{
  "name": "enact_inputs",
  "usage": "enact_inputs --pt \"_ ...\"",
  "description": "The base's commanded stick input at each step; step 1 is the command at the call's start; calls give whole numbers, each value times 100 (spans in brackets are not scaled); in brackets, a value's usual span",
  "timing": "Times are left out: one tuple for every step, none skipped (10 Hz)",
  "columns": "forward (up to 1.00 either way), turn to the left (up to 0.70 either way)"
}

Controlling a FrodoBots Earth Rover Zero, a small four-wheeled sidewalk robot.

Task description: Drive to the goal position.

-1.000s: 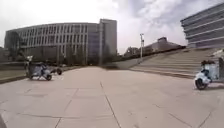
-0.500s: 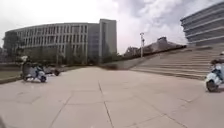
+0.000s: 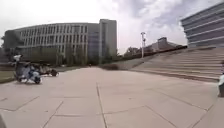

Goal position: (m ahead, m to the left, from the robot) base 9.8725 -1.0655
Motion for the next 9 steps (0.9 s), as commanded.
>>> enact_inputs --pt "70 0" --pt "70 0" --pt "70 2" --pt "70 14" --pt "70 30" --pt "70 35" --pt "70 11" --pt "70 0" --pt "70 0"
